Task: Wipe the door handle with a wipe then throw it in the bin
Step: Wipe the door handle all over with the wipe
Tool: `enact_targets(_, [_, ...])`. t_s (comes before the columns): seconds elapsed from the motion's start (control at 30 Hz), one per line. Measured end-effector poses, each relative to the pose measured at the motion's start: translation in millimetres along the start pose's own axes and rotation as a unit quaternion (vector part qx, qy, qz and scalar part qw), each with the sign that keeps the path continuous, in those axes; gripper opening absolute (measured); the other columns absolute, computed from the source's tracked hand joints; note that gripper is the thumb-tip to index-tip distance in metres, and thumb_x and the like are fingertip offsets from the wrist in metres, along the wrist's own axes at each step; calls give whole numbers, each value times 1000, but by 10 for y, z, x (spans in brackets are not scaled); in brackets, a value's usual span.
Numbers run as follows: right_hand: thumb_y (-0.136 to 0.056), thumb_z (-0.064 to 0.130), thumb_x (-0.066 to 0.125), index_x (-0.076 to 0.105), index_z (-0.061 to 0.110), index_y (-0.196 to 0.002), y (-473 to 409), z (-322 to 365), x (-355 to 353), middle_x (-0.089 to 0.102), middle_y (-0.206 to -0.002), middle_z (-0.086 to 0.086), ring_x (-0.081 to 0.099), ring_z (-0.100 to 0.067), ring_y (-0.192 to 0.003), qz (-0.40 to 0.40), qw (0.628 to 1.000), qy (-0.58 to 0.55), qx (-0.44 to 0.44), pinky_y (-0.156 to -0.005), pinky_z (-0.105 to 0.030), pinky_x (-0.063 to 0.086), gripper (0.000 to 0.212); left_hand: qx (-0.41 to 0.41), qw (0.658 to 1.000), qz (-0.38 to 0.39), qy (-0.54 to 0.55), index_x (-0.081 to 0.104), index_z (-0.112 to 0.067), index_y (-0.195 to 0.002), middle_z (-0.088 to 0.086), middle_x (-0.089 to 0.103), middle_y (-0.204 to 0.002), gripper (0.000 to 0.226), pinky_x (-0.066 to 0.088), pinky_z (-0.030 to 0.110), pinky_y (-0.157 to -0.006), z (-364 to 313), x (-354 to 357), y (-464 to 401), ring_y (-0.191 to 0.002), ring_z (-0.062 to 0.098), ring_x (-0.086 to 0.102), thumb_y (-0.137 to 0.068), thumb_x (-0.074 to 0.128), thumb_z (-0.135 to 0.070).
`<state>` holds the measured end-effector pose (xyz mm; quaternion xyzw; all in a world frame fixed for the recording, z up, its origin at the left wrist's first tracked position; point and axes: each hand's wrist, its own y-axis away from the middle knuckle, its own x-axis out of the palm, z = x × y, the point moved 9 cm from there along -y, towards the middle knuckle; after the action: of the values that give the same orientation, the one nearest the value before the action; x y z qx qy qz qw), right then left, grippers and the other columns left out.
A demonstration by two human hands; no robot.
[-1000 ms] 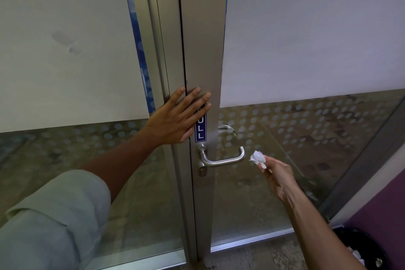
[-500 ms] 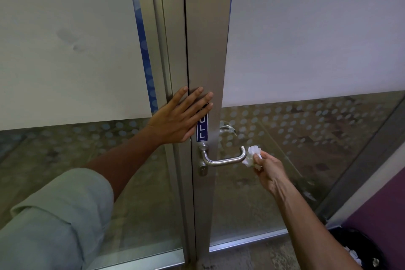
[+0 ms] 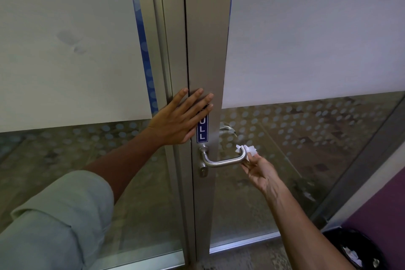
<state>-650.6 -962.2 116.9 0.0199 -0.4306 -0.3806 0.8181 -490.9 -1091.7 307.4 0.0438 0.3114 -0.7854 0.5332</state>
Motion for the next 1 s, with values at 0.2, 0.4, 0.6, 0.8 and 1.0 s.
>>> enact_targets(0.2, [-97, 3, 54, 69, -1, -108, 87, -18, -41, 78, -95, -12, 75, -16, -85, -33, 997, 31, -57, -96, -37, 53, 18, -2, 1000, -9, 0, 7, -8, -162, 21, 5, -169, 80, -1, 59, -124, 2, 3, 3, -155, 42, 9, -99, 29, -52])
enact_targets(0.4, [-91, -19, 46, 63, -10, -115, 237, -25, -155, 75, -96, -16, 68, -24, -94, -55, 994, 48, -78, -91, -34, 57, 30, -2, 1000, -14, 4, 7, -7, -162, 21, 3, -169, 80, -2, 60, -124, -8, 27, 5, -155, 43, 7, -99, 30, -51])
enact_targets(0.6, [-91, -16, 48, 68, 1, -98, 311, -68, -168, 78, -87, -10, 72, -20, -85, -47, 995, 59, -69, -82, -28, 59, 28, -2, 1000, -18, 2, 8, -7, -162, 21, 3, -169, 80, -3, 60, -124, -9, 39, 3, -155, 42, 6, -99, 28, -52])
enact_targets(0.8, [-93, -16, 42, 60, -3, -114, 283, -279, -336, 76, -99, -20, 76, -28, -86, 3, 1000, 5, 3, -70, -34, 62, 31, -2, 1000, -19, 4, 9, -7, -162, 20, 5, -169, 79, -1, 59, -124, -13, 33, 9, -155, 42, 8, -100, 28, -52])
enact_targets(1.0, [-93, -13, 46, 63, 7, -116, 191, -566, -424, 76, -91, -14, 65, -11, -61, -25, 999, 25, 41, -48, -20, 46, 35, -4, 1000, -20, 2, 10, -7, -162, 20, 6, -169, 79, -1, 59, -124, -8, 25, 9, -155, 42, 9, -100, 30, -51])
